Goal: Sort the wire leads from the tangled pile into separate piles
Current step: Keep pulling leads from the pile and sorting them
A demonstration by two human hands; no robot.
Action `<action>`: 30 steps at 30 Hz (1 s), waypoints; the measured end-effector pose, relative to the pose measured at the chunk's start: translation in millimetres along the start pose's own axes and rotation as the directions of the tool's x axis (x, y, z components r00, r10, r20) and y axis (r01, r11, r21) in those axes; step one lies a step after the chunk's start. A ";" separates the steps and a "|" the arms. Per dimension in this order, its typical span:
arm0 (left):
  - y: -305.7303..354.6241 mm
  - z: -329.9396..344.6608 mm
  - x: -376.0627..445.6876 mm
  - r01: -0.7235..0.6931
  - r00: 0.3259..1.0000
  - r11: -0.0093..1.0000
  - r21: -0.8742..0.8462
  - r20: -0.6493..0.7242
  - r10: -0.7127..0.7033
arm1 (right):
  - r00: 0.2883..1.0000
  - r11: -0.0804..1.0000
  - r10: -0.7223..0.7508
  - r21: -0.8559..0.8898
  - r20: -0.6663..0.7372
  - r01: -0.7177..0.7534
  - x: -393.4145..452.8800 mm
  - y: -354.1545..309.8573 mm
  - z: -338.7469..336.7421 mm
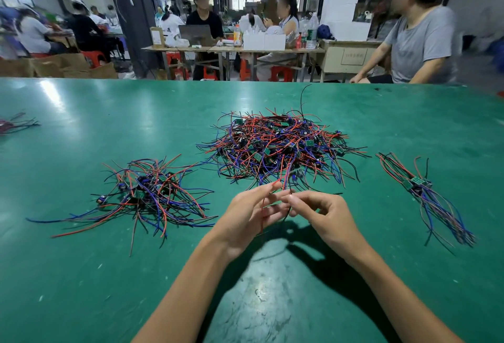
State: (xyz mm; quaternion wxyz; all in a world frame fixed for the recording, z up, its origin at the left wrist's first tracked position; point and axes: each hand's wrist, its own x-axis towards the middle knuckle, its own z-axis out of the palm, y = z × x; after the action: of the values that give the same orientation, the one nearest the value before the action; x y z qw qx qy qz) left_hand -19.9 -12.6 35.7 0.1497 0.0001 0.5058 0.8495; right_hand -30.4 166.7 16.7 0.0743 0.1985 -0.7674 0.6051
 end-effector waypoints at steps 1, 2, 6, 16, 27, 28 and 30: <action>2.5 -1.1 -1.0 -0.002 0.999 1.000 -0.022 0.034 0.002 | 0.998 0.996 -0.023 -0.081 -0.051 0.019 -0.5 2.3 0.4; 5.6 -2.8 -1.9 -0.021 0.998 0.999 -0.042 0.057 0.023 | 0.990 0.988 -0.047 -0.154 -0.130 0.026 -0.6 4.9 0.8; 25.3 -18.8 -5.5 -0.247 0.968 0.964 -0.098 -0.073 0.240 | 0.941 0.854 -0.100 -0.513 -0.324 -0.086 4.0 15.1 -8.7; 37.4 -92.6 -20.5 0.206 0.281 0.497 0.843 -0.537 0.795 | 0.967 0.641 -0.105 -0.759 -0.230 -0.111 8.8 31.1 -17.5; -5.7 6.5 -7.7 -0.478 0.795 0.320 0.818 0.248 0.554 | 0.902 0.773 0.432 0.524 -0.021 -0.358 8.3 -8.9 -14.6; -11.3 9.4 -6.9 -0.483 0.809 0.349 0.803 0.257 0.529 | 0.898 0.751 0.440 0.547 0.003 -0.370 8.6 -8.4 -15.3; -17.7 12.1 -6.1 -0.467 0.819 0.399 0.789 0.216 0.531 | 0.905 0.726 0.422 0.578 0.053 -0.372 8.4 -8.8 -17.4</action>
State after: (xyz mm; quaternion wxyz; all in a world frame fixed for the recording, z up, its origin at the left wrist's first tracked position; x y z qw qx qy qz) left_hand -7.8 4.1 27.3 -0.1464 0.1904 0.8183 0.5222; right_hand -36.8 179.9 32.1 -0.0890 0.0179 -0.5689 0.8174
